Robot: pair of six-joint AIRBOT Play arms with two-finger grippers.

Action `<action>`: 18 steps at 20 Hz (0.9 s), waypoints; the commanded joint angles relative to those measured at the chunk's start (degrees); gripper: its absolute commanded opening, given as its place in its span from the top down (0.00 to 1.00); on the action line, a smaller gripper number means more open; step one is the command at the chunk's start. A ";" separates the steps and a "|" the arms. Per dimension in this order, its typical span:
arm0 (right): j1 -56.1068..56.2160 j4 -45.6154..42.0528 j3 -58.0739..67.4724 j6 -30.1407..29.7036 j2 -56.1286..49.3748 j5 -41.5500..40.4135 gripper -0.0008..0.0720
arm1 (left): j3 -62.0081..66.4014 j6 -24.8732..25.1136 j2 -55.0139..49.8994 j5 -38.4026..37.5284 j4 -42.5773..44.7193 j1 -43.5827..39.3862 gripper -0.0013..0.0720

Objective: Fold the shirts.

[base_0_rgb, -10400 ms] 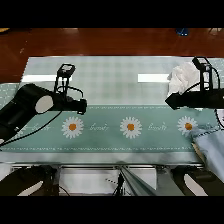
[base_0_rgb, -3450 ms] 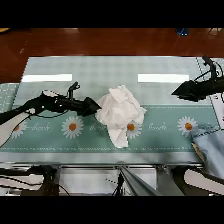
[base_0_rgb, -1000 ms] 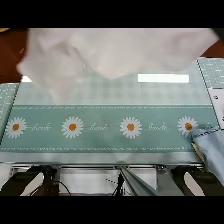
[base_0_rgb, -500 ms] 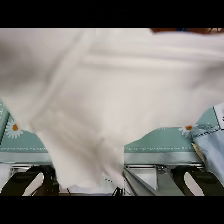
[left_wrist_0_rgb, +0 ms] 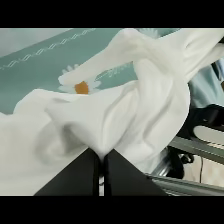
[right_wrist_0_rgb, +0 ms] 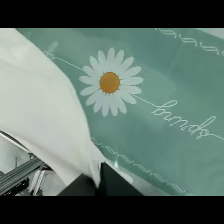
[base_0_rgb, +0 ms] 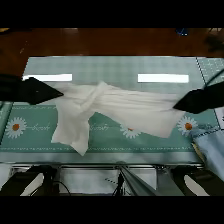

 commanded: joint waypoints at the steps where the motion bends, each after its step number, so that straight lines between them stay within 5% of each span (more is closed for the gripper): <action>1: 4.22 -2.12 -3.91 -2.95 -10.23 -14.47 0.94 | -7.80 7.74 -7.89 12.48 -0.39 -2.84 0.95; 6: 1.92 -5.73 -3.91 -0.37 -18.62 -33.18 0.94 | -7.72 11.50 -22.18 30.08 -0.61 -4.04 0.95; 9: -0.87 -5.66 -3.91 3.26 -19.34 -36.63 0.94 | -7.74 11.32 -26.73 33.42 -3.21 -4.31 0.94; 11: -1.07 -5.90 -3.91 3.04 -19.34 -36.41 0.94 | -7.74 11.37 -29.16 30.51 -4.96 -4.79 0.87; 14: -1.03 -5.42 -3.91 3.02 -19.12 -36.13 0.94 | -6.54 8.70 -28.65 23.76 -5.14 -2.40 0.42; 18: -1.03 -6.51 -3.91 0.52 -17.99 -35.15 0.94 | -0.46 3.48 -22.56 3.45 5.90 12.68 0.36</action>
